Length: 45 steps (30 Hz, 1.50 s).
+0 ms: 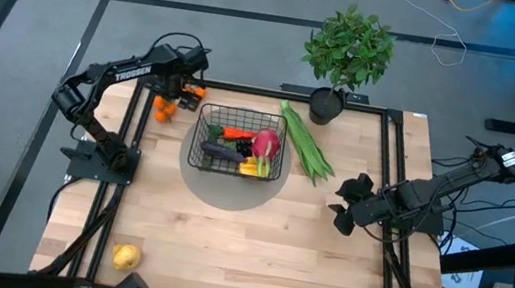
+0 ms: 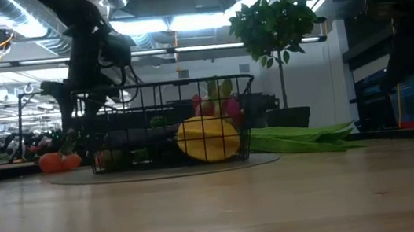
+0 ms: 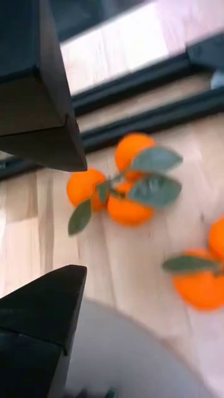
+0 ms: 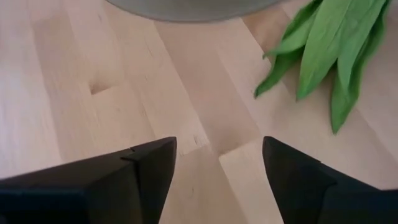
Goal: Build produce basket
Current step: Put the bottom orange tangerines into the black wire basket
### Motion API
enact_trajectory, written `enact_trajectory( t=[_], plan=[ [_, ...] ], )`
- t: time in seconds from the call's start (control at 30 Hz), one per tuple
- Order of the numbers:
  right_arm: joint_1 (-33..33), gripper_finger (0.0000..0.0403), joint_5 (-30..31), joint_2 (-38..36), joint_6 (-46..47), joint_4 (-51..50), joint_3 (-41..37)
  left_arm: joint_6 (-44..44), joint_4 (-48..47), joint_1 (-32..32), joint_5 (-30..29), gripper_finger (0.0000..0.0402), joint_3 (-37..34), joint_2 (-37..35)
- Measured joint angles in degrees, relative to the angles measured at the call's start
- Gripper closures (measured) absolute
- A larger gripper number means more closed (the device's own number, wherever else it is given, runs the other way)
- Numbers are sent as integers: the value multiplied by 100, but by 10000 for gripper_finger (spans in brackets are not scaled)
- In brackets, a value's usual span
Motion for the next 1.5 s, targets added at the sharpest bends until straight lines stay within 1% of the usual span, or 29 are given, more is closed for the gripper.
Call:
enact_trajectory(
  t=[0.2,0.43,0.67,0.9,1.03,1.13,1.33,1.5],
  plan=[
    [0,176,-171,0,300,35,-87,-25,17,216,-120,151,-232,38],
    [0,176,-171,0,222,194,-43,-185,545,351,-144,151,-414,98],
    [0,176,-187,0,247,190,-43,-211,565,393,-144,160,-750,98],
    [0,176,-235,0,245,190,-43,-313,1434,465,-162,170,-1197,103],
    [0,176,-283,0,254,192,-43,-348,1496,465,-223,173,-1243,103],
    [0,176,-283,0,254,192,-43,-348,1483,465,-354,187,-1243,103],
    [0,176,-283,0,254,190,-43,-328,1483,465,-352,228,-1243,103],
    [0,176,-283,0,248,192,-43,-340,1480,465,-310,274,-1243,103]
  ],
)
